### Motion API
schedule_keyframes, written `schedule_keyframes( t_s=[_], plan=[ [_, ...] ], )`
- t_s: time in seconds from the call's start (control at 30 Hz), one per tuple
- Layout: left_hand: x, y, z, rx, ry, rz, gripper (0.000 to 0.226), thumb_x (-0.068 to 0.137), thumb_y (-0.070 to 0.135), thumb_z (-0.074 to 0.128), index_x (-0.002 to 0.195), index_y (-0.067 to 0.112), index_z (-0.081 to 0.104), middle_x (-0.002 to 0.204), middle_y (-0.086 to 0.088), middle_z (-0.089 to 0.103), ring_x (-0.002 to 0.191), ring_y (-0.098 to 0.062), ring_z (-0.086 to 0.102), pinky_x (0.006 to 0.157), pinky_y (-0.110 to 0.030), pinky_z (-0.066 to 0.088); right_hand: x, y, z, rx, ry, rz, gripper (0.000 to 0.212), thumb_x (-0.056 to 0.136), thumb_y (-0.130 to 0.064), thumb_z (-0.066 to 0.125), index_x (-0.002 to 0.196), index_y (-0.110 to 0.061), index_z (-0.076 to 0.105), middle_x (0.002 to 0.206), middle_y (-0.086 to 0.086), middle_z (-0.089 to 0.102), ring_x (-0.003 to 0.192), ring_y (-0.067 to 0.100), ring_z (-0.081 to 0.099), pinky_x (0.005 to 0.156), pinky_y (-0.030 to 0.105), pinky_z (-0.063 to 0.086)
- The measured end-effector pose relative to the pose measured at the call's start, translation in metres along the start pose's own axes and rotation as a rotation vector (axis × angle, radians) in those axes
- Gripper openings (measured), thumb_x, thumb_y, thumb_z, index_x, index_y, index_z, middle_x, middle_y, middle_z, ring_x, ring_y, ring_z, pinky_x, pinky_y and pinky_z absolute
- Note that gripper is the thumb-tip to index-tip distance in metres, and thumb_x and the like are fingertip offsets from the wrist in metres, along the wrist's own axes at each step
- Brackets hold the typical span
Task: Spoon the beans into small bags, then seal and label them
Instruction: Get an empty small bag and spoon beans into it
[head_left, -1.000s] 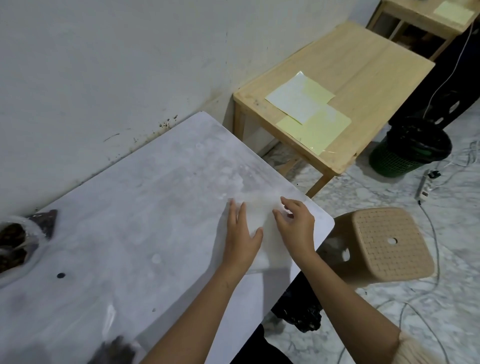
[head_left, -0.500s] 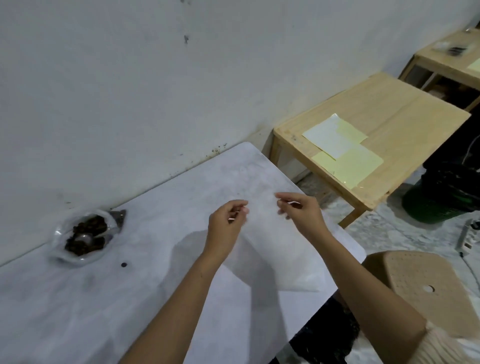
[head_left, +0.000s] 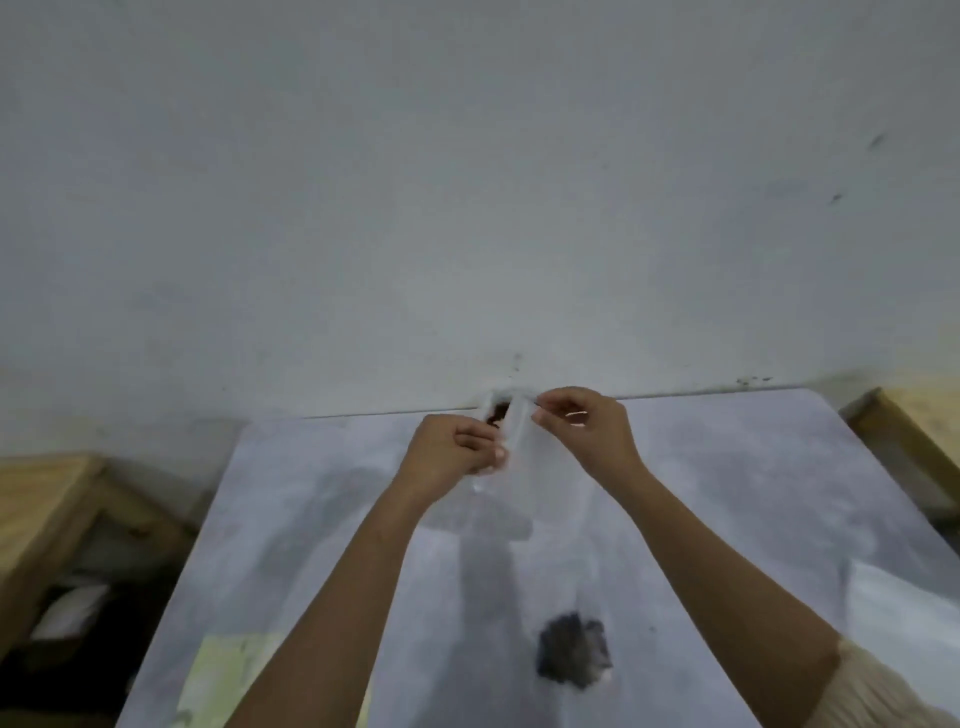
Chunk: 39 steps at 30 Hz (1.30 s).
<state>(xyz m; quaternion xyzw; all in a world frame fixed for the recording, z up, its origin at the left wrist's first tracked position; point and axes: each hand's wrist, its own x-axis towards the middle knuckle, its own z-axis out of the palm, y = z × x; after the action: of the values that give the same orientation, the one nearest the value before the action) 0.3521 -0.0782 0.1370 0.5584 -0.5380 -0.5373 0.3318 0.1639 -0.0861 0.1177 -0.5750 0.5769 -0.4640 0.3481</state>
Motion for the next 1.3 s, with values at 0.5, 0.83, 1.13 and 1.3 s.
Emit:
schedule_keyframes(
  t_s=[0.5,0.83,1.13,1.3],
  plan=[
    [-0.033,-0.046,-0.064,-0.033,0.25,0.016,0.019,0.062,0.0,0.084,0.078,0.003,0.072,0.067,-0.008,0.07,0.058,-0.009,0.068,0.058,-0.015,0.052,-0.026,-0.025,0.119,0.2,-0.114,0.147,0.017,0.078,-0.017,0.075,0.084,-0.005,0.065,0.075,0.011,0.067,0.065,0.019,0.067,0.07,0.035,0.059],
    [-0.025,-0.053,-0.043,-0.198,0.076,-0.019,0.007,0.075,0.004,0.076,0.08,0.006,0.072,0.071,-0.008,0.068,0.06,-0.009,0.064,0.06,-0.018,0.053,-0.021,-0.011,0.083,0.335,-0.24,0.223,0.012,0.087,-0.002,0.06,0.085,0.004,0.07,0.074,0.014,0.066,0.068,0.019,0.066,0.069,0.029,0.057],
    [-0.009,-0.063,-0.015,0.091,0.166,0.037,0.017,0.086,0.003,0.062,0.074,0.015,0.064,0.071,0.005,0.064,0.058,0.0,0.06,0.066,-0.013,0.05,-0.015,-0.003,0.072,0.213,-0.246,0.248,0.009,0.081,0.005,0.065,0.088,0.002,0.07,0.069,0.01,0.065,0.059,0.01,0.065,0.063,0.018,0.056],
    [-0.008,-0.062,0.005,0.209,0.243,0.119,0.01,0.091,0.006,0.056,0.085,0.007,0.065,0.07,0.001,0.061,0.06,-0.007,0.056,0.057,-0.01,0.043,-0.01,-0.004,0.066,0.049,-0.176,0.256,0.004,0.082,0.0,0.066,0.083,0.003,0.07,0.067,0.011,0.064,0.058,0.014,0.062,0.053,0.016,0.055]
  ],
)
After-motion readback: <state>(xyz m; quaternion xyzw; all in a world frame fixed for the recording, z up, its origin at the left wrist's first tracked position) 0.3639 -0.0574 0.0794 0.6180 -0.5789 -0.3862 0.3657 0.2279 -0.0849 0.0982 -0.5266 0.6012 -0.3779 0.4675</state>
